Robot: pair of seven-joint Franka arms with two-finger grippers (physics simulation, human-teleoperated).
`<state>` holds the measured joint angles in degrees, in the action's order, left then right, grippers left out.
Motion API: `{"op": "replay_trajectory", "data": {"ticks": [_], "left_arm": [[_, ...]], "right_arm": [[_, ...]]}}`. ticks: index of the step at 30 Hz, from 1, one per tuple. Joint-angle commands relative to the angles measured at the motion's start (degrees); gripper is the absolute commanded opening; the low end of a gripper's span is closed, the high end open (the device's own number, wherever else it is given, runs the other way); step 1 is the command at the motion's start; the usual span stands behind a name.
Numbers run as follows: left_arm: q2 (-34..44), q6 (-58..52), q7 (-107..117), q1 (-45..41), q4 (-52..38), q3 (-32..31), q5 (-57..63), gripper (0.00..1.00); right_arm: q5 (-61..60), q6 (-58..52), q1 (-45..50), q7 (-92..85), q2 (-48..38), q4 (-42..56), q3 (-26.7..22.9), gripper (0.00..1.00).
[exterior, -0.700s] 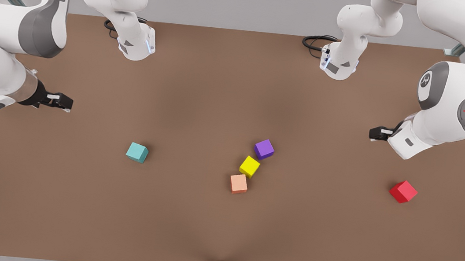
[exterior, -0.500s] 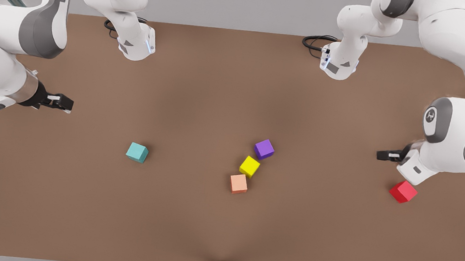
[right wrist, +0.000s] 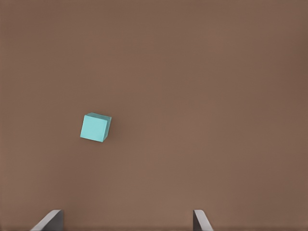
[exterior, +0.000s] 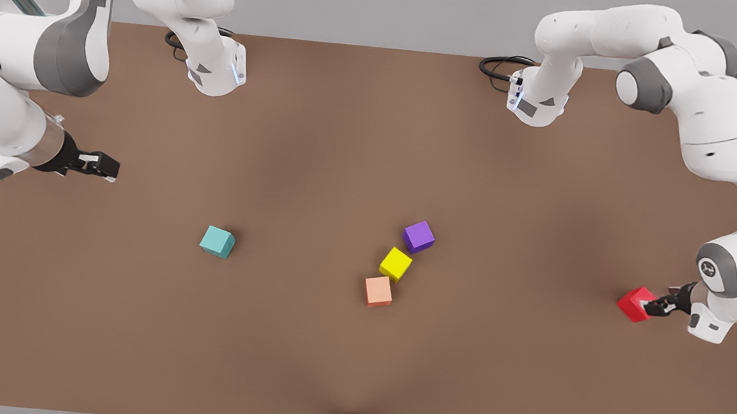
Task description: Pick up red wooden cube and pass to hand red wooden cube and place in blue wooden cube
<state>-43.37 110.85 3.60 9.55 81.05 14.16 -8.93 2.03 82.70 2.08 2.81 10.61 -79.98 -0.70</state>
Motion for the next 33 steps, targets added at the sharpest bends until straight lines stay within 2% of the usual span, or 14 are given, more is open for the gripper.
{"op": "replay_trajectory", "data": {"ticks": [1,12,33], "left_arm": [[-0.13,4.99,10.37,0.11,-0.01,-0.01,-0.22,1.00],[-0.22,5.17,13.10,-0.24,1.13,-0.18,-0.39,1.00],[-6.55,8.95,18.02,0.20,1.13,-0.53,-4.26,1.00]], "right_arm": [[-0.09,0.09,-0.06,0.09,-0.06,-0.08,-0.01,1.00],[-0.18,0.09,-0.06,-0.26,0.38,-0.26,-0.01,1.00],[-0.09,0.09,0.03,-0.26,0.64,-0.43,-0.01,1.00]]}}
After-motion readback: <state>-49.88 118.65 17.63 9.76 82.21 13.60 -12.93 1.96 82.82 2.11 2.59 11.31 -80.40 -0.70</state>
